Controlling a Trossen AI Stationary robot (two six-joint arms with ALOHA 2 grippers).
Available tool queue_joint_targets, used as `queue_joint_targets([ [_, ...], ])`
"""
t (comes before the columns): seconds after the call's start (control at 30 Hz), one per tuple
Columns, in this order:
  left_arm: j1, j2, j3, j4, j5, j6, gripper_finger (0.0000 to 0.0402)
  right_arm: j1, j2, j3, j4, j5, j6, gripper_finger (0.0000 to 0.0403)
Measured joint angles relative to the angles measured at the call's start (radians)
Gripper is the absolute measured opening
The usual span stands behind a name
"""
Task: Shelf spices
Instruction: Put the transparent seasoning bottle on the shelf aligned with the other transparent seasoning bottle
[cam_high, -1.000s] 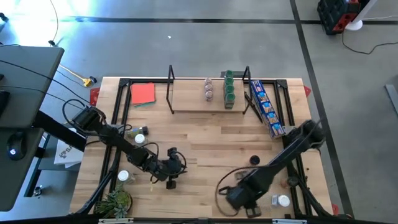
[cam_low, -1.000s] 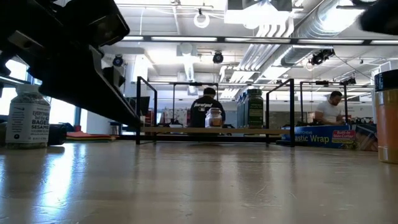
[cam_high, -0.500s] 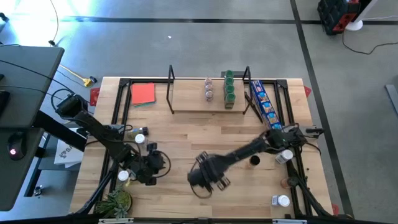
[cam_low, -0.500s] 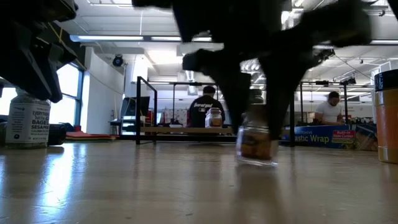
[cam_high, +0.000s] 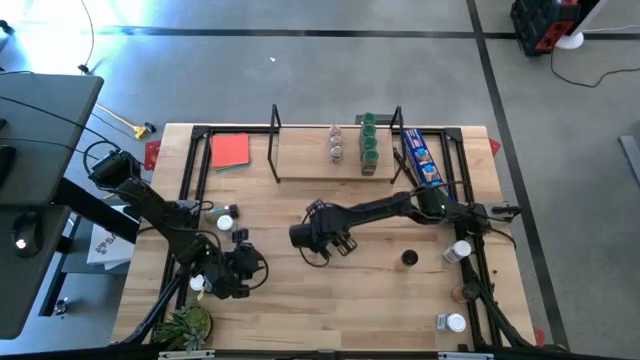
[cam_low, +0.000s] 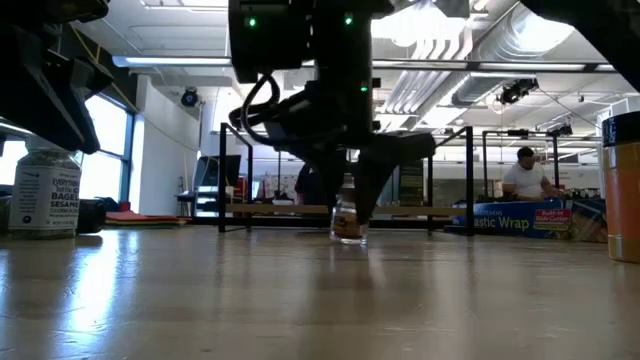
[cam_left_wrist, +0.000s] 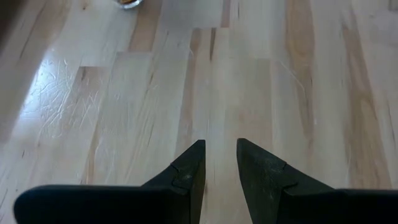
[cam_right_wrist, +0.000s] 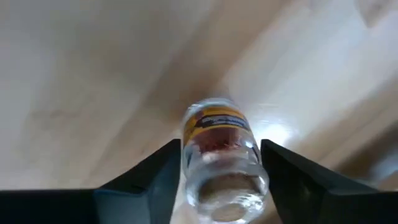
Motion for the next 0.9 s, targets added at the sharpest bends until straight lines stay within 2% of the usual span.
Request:
queue_joint_targets([
  [0.27,-0.002,0.0,0.0,-0.001,0.001,0.0,0.0087,-0.022,0.0,0.021,-0.044,0.006,0.066,0.0293],
  [0.37,-0.003,0.0,0.0,-0.001,0.001,0.0,0.0087,-0.022,0.0,0.075,-0.11,-0.015,0.232,0.0298],
  [0.47,-0.003,0.0,0.0,-0.001,0.003,0.0,0.0087,-0.031,-0.02,0.099,-0.154,-0.111,0.423,0.03],
  [0.53,-0.008,0.0,0.0,-0.002,0.003,0.0,0.0087,-0.041,-0.05,0.063,-0.128,-0.146,0.509,0.03],
  [0.63,-0.024,0.0,0.0,-0.003,0.003,-0.009,0.0087,-0.049,-0.092,-0.017,-0.063,-0.141,0.608,0.03],
  [0.9,-0.057,0.0,0.0,-0.002,-0.042,-0.018,0.0087,-0.066,-0.184,-0.232,0.209,-0.179,0.909,0.03],
])
